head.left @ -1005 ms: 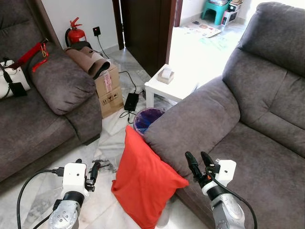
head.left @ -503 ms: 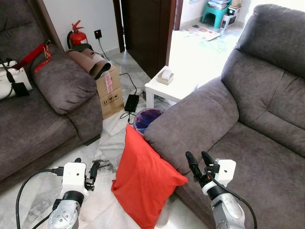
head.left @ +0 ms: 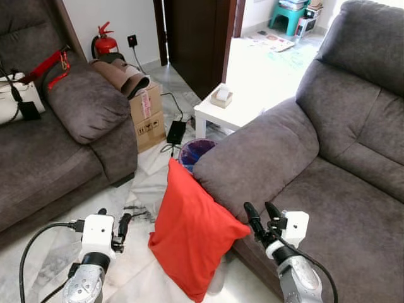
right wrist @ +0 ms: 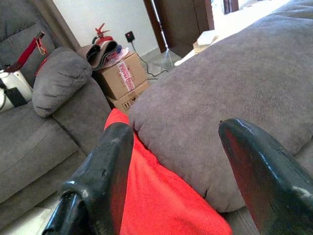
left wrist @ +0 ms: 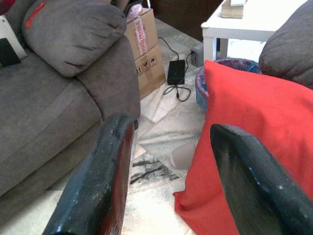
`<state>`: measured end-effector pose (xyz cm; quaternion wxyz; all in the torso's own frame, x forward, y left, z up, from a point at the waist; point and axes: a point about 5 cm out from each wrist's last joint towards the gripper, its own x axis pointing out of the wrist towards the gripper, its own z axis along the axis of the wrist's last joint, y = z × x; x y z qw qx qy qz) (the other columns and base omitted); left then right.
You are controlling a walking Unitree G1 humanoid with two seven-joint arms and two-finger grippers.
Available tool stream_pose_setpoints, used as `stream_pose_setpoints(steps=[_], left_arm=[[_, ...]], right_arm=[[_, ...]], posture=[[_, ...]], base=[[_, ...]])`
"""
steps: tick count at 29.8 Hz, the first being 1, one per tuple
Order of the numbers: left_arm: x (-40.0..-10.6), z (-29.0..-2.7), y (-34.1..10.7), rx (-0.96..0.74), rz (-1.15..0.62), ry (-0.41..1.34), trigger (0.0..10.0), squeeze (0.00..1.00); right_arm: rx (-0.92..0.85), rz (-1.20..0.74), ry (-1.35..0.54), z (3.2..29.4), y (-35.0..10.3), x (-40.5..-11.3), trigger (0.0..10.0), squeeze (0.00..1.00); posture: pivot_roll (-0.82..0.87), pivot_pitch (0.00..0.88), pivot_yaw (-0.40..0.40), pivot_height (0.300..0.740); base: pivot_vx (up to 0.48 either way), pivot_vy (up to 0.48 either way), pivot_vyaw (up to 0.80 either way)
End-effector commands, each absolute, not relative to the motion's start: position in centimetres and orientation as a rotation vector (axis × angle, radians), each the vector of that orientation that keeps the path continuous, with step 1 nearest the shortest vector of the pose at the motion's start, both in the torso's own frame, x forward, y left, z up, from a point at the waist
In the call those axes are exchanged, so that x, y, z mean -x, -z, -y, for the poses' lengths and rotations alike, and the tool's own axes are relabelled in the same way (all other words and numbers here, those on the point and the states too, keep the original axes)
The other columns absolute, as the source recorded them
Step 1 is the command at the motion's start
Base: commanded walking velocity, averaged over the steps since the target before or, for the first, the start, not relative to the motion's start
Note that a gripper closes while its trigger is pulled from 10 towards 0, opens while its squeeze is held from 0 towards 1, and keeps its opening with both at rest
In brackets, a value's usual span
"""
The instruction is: Move the pillow to the sofa from floor
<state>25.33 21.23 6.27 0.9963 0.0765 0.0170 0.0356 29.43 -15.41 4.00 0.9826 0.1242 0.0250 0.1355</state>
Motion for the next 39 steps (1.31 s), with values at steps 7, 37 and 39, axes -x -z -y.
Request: stream_pose_setpoints(steps=[7,37,39], left_arm=[[-24.92,-21.06,-5.76,-0.134,-0.067,-0.054,10.0,0.00],[-24.50,-20.66,-5.78,-0.089,-0.054,-0.038,10.0,0.00],[-24.49,-20.64,-5.78,-0.091,-0.055,-0.037,10.0,0.00]], right_arm=[[-0.243,-0.061,-0.262,15.57,-3.77,-29.36,10.0,0.00],[-0.217,-0.132,-0.250,15.36,-3.16,-29.63,10.0,0.00],[-0.214,-0.124,-0.255,15.32,-3.23,-29.63,10.0,0.00]], posture=[[0.07,0.172,0.008,0.660],[0.08,0.192,-0.002,0.645],[0.08,0.193,-0.003,0.635]], base=[[0.000,0.000,0.00],[0.000,0.000,0.00],[0.000,0.000,0.00]])
